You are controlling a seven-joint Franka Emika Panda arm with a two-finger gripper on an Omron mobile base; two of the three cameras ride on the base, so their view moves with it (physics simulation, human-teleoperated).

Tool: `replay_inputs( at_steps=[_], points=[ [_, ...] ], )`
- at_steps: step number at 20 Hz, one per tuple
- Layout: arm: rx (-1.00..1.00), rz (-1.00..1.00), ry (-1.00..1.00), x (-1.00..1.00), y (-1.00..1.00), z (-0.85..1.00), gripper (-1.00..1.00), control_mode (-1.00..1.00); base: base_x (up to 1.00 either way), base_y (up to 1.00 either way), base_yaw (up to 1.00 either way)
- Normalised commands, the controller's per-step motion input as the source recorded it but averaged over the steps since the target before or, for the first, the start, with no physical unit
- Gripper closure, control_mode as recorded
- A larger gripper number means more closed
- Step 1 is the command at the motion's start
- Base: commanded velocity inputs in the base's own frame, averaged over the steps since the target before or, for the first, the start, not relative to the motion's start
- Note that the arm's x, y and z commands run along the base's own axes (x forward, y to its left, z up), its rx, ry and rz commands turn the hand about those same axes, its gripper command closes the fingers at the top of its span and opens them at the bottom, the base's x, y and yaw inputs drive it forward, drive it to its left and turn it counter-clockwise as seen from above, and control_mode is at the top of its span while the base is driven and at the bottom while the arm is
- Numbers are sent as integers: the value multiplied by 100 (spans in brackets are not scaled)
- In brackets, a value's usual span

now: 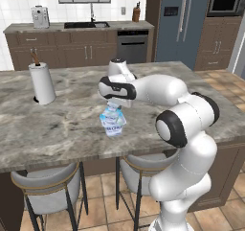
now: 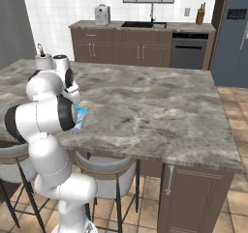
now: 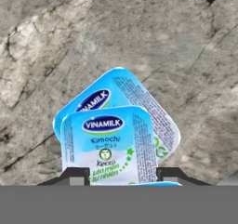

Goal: Stack the yogurt containers by placing the smaller containers on top of the larger containers.

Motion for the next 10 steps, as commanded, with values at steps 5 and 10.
replay_inputs(
  at_steps=[5, 10],
  points=[
    [0, 0, 0, 0, 0, -8, 100, -100, 0, 0, 0],
    [0, 0, 0, 0, 0, -11, 100, -100, 0, 0, 0]
  ],
)
